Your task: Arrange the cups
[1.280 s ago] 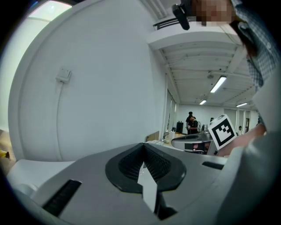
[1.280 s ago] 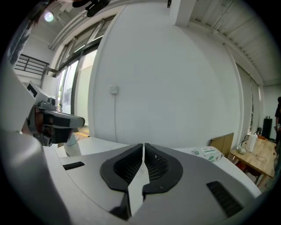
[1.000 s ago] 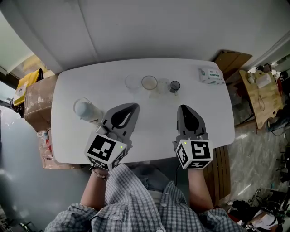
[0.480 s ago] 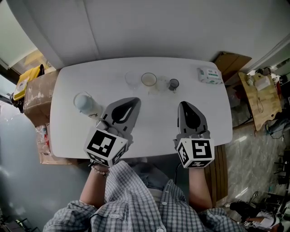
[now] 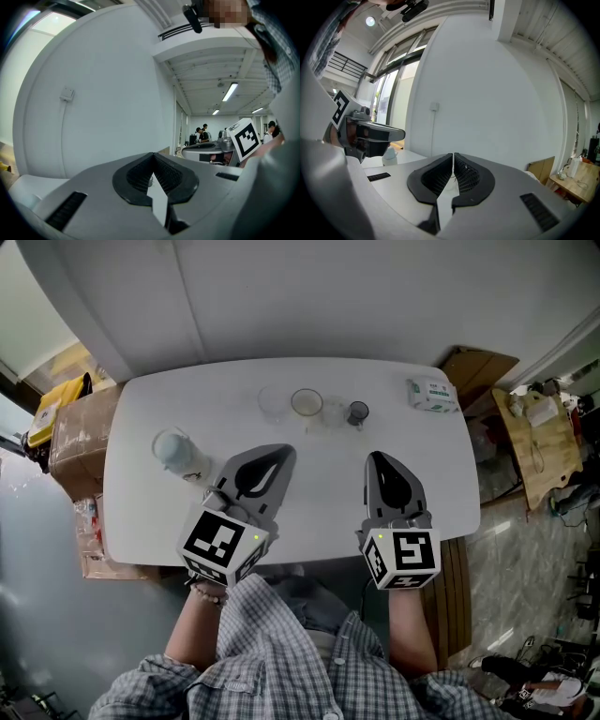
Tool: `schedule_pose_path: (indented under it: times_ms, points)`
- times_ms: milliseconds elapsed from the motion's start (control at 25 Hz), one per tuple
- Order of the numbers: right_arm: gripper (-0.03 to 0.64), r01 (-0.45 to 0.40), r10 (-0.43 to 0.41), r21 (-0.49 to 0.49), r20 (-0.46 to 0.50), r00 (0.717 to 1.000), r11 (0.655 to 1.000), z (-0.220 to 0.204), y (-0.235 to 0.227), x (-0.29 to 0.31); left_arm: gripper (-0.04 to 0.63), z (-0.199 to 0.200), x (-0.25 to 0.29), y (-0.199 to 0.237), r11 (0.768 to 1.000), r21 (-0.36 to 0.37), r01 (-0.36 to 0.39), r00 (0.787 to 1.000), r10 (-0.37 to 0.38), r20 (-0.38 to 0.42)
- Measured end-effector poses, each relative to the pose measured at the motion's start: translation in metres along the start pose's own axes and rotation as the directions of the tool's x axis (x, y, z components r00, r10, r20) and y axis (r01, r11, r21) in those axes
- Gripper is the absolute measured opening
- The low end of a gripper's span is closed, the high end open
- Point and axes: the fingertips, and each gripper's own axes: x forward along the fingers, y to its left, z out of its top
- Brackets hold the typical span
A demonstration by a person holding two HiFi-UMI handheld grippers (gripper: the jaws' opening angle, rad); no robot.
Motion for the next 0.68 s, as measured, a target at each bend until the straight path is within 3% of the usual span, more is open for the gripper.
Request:
schedule_pose_path:
  times_ms: [440, 680]
  points:
    - [0.029, 0.019, -0.019, -0.007, -0.011, 1.0, 1.0, -0.0034, 0.0002, -0.0027, 0.011, -0.0015, -0.0068, 0.0004, 1.0, 0.001, -0.017, 1.0, 0.017, 0.003]
    - [0.029, 0.018, -0.019, -0.01, -0.022, 1.0, 1.0, -0.0042, -0.0003, -0.0028, 0.011, -0.0052, -0.0066, -0.0053, 1.0, -0.001, -0.005, 0.999, 0.005, -0.036]
